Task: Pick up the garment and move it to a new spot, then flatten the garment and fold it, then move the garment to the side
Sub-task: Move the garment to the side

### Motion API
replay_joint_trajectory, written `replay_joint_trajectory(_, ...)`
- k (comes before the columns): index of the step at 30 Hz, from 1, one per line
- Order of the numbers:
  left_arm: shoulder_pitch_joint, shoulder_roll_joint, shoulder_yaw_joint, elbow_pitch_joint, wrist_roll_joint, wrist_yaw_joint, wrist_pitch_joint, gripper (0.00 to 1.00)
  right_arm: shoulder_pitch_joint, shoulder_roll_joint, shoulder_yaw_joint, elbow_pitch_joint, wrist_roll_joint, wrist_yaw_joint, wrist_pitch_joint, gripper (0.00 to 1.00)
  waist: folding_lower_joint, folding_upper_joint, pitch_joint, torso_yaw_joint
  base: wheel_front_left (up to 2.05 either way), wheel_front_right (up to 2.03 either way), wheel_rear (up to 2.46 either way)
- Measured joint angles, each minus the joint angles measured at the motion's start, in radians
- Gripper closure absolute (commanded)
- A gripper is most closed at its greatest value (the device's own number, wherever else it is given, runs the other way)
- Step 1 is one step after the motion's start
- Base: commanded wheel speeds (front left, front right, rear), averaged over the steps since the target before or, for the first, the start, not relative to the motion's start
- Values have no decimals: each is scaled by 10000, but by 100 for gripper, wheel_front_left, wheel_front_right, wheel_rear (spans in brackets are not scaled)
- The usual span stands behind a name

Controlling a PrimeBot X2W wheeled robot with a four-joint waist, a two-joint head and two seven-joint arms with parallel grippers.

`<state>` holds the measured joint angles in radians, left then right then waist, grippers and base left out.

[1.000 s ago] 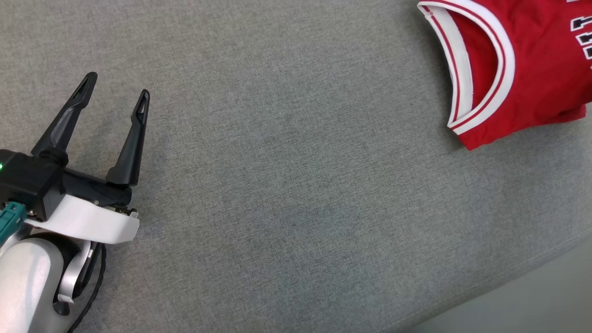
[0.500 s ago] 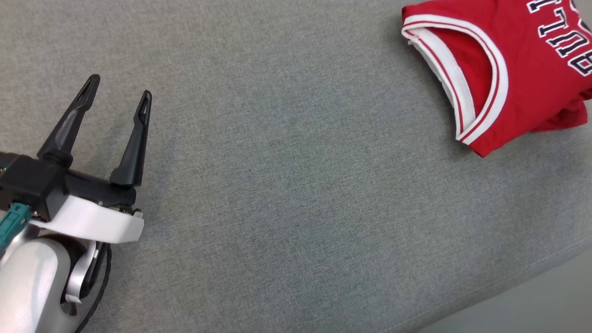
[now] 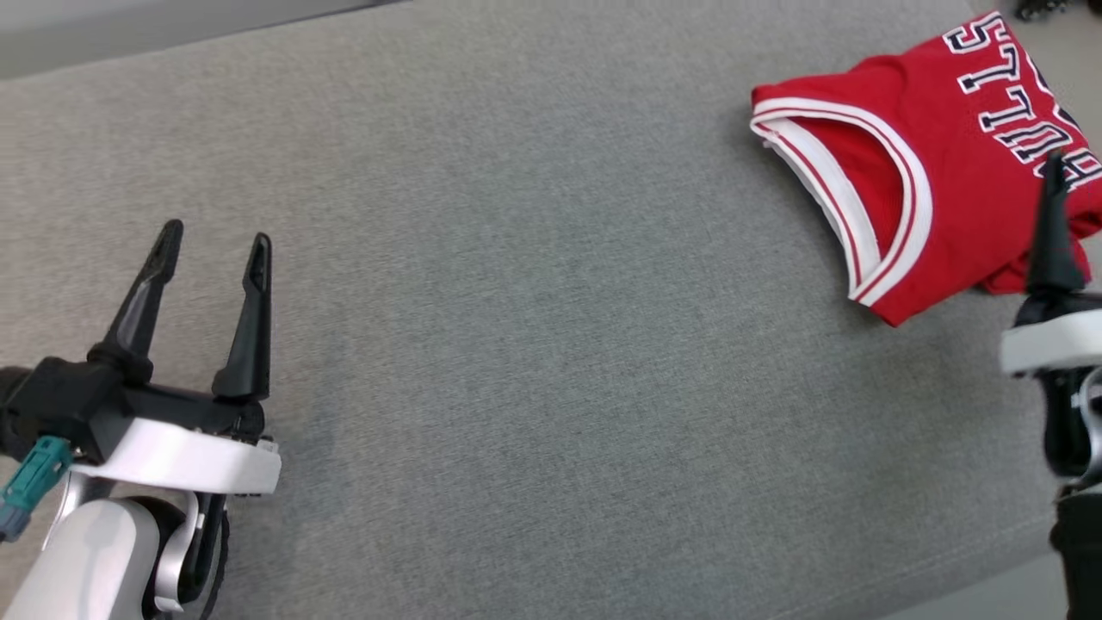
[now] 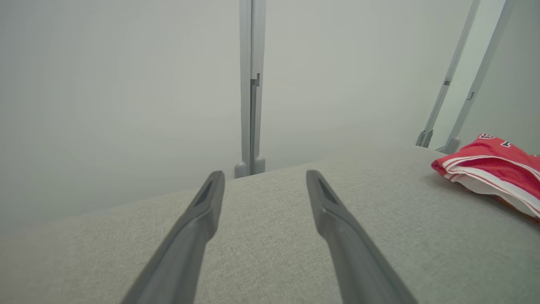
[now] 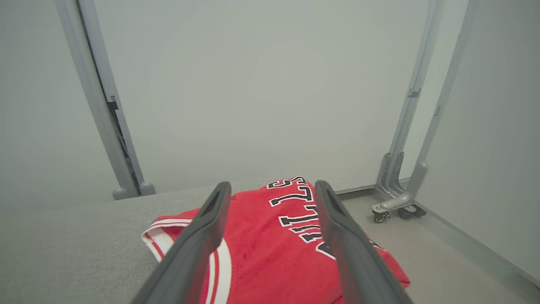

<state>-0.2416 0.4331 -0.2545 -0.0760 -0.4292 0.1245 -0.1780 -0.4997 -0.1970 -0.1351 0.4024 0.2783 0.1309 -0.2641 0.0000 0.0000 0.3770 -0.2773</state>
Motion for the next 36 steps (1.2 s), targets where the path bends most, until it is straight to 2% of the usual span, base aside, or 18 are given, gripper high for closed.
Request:
replay_joint_trajectory(6,421,-111,259,282,-242,180,-276,0,1123,773,462,-1430,-362,-2,525,0,0,0,-415,624,0,0,0)
replay_joint_trajectory(13,931,-336,830,558,-700,368,-568,0,1838,1127,976,-2391,-493,-2,986,0,0,0,-770,1456,0,0,0)
replay_joint_trajectory(23,1747,-631,1212,930,-809,334,-790,0,2584,1225,1235,-2928,-711,0,1425,0,0,0,-1555,2340,0,0,0)
replay_joint_trajectory(36,2717,-1139,1016,1231,-374,176,-821,0,4163,1083,941,-3296,-769,-2,2036,0,0,0,-3162,2816,0,0,0)
